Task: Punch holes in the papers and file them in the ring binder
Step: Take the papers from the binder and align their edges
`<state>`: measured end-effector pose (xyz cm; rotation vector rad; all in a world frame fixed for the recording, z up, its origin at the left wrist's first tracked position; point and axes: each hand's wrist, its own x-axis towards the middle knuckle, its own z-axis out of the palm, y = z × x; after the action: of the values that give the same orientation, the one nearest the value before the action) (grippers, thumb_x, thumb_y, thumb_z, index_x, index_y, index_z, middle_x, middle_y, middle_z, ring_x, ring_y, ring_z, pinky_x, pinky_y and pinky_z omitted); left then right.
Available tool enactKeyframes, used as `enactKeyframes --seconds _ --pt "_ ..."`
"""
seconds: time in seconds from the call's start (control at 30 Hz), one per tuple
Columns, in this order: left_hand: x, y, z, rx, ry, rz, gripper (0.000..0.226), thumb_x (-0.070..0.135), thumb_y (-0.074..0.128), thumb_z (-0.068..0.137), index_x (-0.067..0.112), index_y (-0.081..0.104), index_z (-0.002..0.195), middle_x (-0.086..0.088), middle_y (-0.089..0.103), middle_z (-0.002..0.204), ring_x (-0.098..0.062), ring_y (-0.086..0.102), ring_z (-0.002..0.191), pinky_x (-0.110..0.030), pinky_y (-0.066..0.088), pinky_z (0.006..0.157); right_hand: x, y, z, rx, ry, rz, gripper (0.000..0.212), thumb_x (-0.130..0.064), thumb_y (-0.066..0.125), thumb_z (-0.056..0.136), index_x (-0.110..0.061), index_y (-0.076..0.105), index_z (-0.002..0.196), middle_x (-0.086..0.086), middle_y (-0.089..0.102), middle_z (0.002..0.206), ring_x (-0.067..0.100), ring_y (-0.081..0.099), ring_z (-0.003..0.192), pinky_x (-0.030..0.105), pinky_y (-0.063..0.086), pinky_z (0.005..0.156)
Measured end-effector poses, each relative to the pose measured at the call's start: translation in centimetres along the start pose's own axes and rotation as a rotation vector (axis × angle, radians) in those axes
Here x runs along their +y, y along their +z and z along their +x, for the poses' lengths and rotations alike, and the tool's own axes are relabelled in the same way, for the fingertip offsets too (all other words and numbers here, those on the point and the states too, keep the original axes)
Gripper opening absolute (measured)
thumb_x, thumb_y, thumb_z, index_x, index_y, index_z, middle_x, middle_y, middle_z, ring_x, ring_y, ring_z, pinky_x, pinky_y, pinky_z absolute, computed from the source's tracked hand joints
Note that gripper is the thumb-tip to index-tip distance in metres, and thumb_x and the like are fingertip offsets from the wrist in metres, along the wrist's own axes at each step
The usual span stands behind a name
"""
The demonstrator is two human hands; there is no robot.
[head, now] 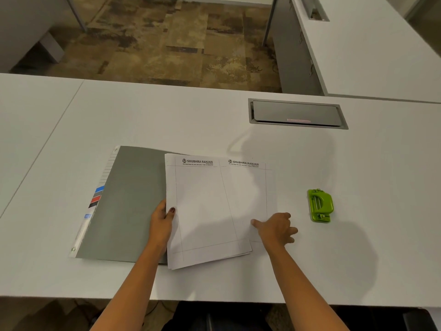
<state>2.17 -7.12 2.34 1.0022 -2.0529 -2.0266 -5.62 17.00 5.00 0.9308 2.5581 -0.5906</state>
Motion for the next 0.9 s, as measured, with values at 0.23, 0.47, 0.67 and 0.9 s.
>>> enactKeyframes --seconds 0.23,0.47,0.67,0.9 --pt "-0.1 -0.2 -0.2 0.024 -0.007 -0.003 0.036 0.004 0.041 0.097 0.012 0.051 0.131 -0.003 0.06 0.125 -0.02 0.056 0.115 -0.036 0.042 0.102 -0.4 -0.6 0.6 -0.091 0.059 -0.024 0.087 -0.043 0.084 0.06 -0.002 0.039 0.122 0.018 0.045 0.126 0.034 0.042 0.118 0.045 0.041 0.092" --pt "0.1 -0.2 -0.3 0.028 -0.005 0.002 0.034 0.005 0.042 0.098 0.011 0.051 0.13 -0.003 0.06 0.124 -0.02 0.056 0.114 -0.033 0.042 0.099 1.1 -0.9 0.6 0.102 -0.099 0.297 0.039 -0.011 0.075 0.076 -0.006 0.048 0.103 0.017 0.065 0.103 0.035 0.062 0.088 0.039 0.049 0.075" --pt "0.2 -0.2 -0.5 0.035 -0.004 -0.001 0.034 0.004 0.041 0.098 0.011 0.051 0.129 -0.003 0.06 0.123 -0.019 0.056 0.112 -0.031 0.042 0.098 2.8 -1.6 0.7 0.225 -0.153 0.347 0.011 -0.017 0.067 0.085 -0.009 0.061 0.09 0.012 0.069 0.087 0.024 0.053 0.073 0.032 0.042 0.064" --pt "-0.1 -0.5 -0.5 0.037 -0.016 0.036 0.035 0.006 0.042 0.097 0.012 0.052 0.13 -0.003 0.061 0.125 -0.021 0.056 0.116 -0.039 0.042 0.104 3.5 -2.9 0.3 0.391 -0.315 0.476 0.003 -0.017 0.062 0.088 -0.017 0.064 0.087 0.002 0.067 0.081 0.021 0.065 0.075 0.028 0.045 0.063"
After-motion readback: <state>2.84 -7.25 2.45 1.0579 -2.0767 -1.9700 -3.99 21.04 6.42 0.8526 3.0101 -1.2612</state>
